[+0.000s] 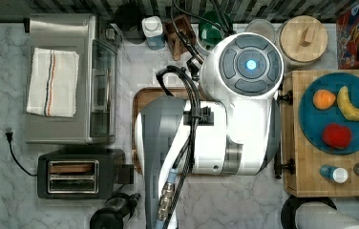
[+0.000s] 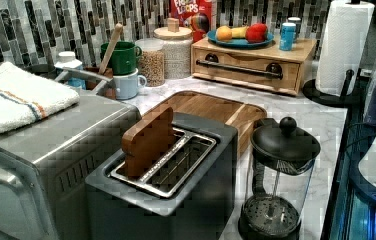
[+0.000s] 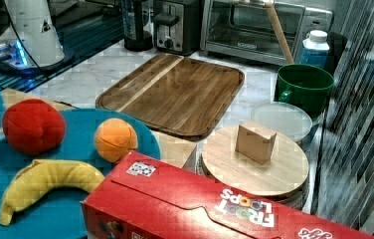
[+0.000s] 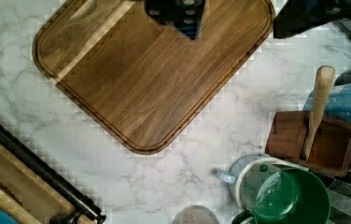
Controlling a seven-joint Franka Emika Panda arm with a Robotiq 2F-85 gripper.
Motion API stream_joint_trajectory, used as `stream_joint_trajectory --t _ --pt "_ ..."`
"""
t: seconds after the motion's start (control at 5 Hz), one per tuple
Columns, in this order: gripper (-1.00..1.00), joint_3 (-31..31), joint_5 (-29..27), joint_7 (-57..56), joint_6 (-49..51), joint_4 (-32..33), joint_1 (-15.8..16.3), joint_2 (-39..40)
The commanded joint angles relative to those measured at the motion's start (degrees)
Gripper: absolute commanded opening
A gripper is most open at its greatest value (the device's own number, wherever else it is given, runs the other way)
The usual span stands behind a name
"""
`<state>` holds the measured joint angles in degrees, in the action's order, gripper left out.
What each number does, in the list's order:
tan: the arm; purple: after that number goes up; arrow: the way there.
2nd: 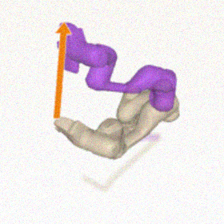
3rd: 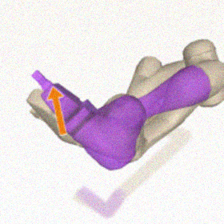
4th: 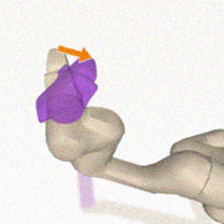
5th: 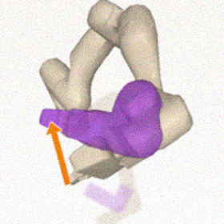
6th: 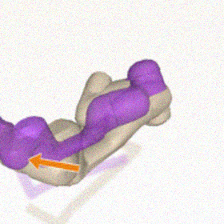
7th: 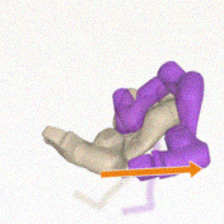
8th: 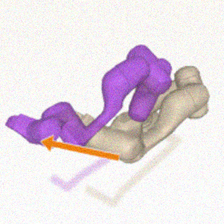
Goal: Open the drawer.
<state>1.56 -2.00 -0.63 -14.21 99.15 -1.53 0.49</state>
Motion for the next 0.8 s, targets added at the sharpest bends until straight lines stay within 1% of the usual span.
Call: stream_joint_trajectory --t 0.2,0.4,0.6,0.8 --pt "1.0 0.0 0.0 0.0 0.0 0.0 0.0 0.0" --pt "1.0 0.0 2.2 -0.9 -2.4 3.6 0.2 -2.0" --pt "1.0 1.2 1.4 -9.4 3.4 2.0 -1.0 -1.3" --pt "1.0 2.9 1.9 -20.2 0.8 7.2 -2.6 -4.4"
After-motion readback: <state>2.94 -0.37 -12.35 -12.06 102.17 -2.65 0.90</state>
